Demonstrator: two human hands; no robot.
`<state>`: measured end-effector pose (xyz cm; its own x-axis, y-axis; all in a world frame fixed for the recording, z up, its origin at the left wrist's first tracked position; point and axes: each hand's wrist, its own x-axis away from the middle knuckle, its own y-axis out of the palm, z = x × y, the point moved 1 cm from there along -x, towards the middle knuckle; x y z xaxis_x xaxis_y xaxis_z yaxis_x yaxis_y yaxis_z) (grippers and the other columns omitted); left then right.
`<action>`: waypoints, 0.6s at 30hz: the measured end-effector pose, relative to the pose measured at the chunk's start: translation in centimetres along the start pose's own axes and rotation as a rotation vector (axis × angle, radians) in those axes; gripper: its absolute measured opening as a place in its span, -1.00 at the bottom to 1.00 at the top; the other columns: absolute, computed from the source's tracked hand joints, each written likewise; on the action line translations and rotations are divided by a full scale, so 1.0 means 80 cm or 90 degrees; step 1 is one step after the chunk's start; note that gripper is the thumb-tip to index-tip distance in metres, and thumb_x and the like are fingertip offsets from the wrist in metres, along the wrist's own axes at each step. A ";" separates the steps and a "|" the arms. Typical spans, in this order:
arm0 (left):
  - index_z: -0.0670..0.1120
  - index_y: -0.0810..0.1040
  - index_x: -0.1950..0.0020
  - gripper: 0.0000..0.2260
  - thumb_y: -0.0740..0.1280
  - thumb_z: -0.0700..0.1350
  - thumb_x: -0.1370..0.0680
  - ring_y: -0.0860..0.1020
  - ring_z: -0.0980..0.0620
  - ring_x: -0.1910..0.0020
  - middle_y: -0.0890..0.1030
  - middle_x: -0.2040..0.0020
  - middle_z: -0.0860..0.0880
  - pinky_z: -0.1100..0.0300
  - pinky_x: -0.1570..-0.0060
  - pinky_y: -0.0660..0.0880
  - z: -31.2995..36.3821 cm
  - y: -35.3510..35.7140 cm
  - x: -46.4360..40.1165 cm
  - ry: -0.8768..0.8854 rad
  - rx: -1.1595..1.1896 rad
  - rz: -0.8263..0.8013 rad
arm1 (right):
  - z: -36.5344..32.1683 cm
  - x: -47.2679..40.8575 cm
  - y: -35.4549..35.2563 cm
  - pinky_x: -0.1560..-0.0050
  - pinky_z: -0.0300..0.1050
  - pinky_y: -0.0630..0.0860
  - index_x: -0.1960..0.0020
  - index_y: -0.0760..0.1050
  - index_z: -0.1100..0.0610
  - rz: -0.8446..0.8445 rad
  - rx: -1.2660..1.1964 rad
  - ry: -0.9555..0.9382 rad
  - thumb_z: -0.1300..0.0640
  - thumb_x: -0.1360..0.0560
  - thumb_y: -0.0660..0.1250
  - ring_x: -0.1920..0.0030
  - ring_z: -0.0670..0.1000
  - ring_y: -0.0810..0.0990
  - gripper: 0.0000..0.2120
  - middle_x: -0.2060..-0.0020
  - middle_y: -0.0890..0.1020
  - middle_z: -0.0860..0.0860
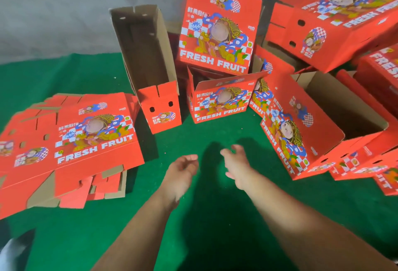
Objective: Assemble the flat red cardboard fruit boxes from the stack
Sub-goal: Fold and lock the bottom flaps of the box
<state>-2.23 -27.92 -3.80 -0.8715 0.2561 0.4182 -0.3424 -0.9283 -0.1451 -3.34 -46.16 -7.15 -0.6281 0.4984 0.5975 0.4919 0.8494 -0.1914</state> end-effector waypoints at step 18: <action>0.00 0.35 -0.58 -0.46 0.35 0.03 -0.61 0.58 0.05 0.03 0.62 -0.19 0.02 0.20 0.13 0.54 -0.025 -0.213 -0.040 -0.122 0.014 0.245 | -0.055 0.034 0.305 -0.05 -0.05 0.63 -0.66 0.04 -0.05 -0.324 0.157 0.009 -0.10 -0.57 0.44 -0.21 0.12 0.60 -0.17 -0.31 0.52 0.05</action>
<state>5.66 -12.36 -4.47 -0.8529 -0.1630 0.4960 0.0050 -0.9525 -0.3044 9.59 -24.86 -6.81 -0.7401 0.0145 0.6723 -0.0275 0.9983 -0.0517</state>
